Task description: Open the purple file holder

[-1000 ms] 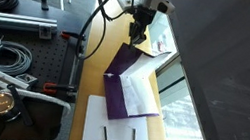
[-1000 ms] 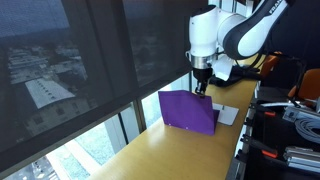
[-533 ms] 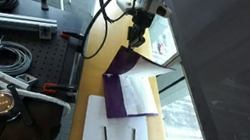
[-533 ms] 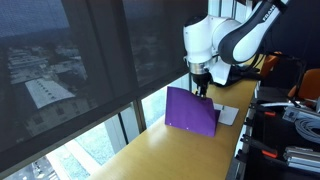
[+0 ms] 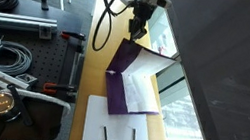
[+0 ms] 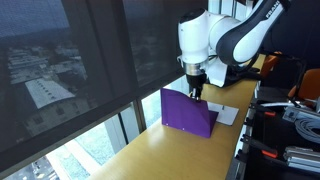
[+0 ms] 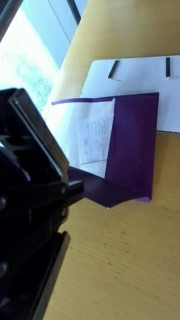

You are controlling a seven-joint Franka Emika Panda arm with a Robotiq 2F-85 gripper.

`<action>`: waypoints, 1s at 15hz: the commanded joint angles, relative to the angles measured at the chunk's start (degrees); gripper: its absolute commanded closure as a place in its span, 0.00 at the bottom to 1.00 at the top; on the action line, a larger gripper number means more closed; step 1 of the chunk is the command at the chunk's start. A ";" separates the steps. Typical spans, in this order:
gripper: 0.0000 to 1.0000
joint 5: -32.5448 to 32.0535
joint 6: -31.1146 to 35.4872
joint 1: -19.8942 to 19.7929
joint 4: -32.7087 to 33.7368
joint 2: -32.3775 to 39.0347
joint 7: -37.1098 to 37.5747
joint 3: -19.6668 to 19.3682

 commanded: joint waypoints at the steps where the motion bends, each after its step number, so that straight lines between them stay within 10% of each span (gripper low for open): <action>1: 1.00 -0.58 -0.89 0.69 1.50 0.70 -1.39 0.99; 10: 0.98 -0.78 -1.09 2.66 0.84 1.30 -3.19 2.81; 11: 0.73 -0.67 -1.14 2.79 0.80 1.08 -3.52 3.01; 15: 0.51 -0.11 -1.44 3.09 0.48 -0.46 -4.68 3.52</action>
